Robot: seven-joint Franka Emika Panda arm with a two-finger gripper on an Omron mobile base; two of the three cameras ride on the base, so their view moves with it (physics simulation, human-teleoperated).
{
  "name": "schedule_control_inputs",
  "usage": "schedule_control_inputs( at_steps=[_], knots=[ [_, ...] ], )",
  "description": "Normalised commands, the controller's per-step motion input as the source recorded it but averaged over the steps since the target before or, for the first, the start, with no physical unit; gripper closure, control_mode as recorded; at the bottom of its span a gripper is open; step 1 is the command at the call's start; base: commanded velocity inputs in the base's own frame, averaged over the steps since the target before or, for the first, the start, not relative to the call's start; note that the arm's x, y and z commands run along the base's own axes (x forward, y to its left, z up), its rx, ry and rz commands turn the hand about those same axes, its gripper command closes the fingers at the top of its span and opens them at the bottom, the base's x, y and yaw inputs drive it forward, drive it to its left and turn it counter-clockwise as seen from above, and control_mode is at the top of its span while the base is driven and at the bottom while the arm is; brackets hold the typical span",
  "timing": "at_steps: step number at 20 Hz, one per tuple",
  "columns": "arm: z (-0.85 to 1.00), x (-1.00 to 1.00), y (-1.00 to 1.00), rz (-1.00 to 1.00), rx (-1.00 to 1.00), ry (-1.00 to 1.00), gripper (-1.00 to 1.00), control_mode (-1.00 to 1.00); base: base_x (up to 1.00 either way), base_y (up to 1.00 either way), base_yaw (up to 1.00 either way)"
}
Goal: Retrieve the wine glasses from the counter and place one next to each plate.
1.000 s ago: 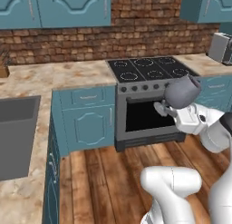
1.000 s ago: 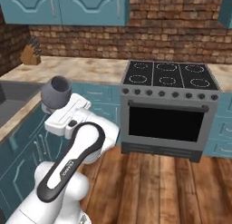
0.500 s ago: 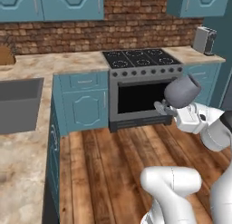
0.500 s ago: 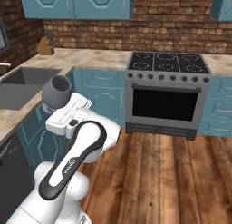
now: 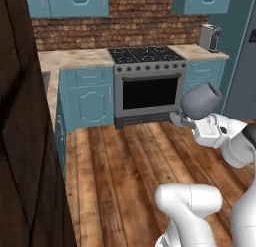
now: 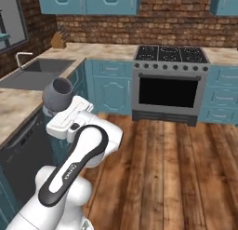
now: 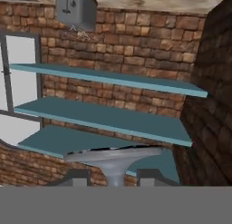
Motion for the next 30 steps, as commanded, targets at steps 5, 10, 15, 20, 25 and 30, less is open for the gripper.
schedule_control_inputs(
  at_steps=[5, 10, 15, 20, 25, 30],
  knots=[
    [0.0, 0.0, 0.0, 0.0, 0.0, 0.0, 1.0, 1.0, -1.0, -0.23, -0.01],
    [0.0, 0.0, 0.0, 0.0, 0.0, 0.0, 1.0, 1.0, -1.0, -0.17, -0.02],
    [0.0, 0.0, 0.0, 0.0, 0.0, 0.0, 1.0, 1.0, -1.0, -0.66, -0.07],
    [0.0, 0.0, 0.0, 0.0, 0.0, 0.0, 1.0, 1.0, -0.45, -1.0, -0.18],
    [0.0, 0.0, 0.0, 0.0, 0.0, 0.0, 1.0, 1.0, -0.41, -1.0, -0.14],
    [0.0, 0.0, 0.0, 0.0, 0.0, 0.0, 1.0, 1.0, -0.22, -1.0, -0.1]
  ],
)
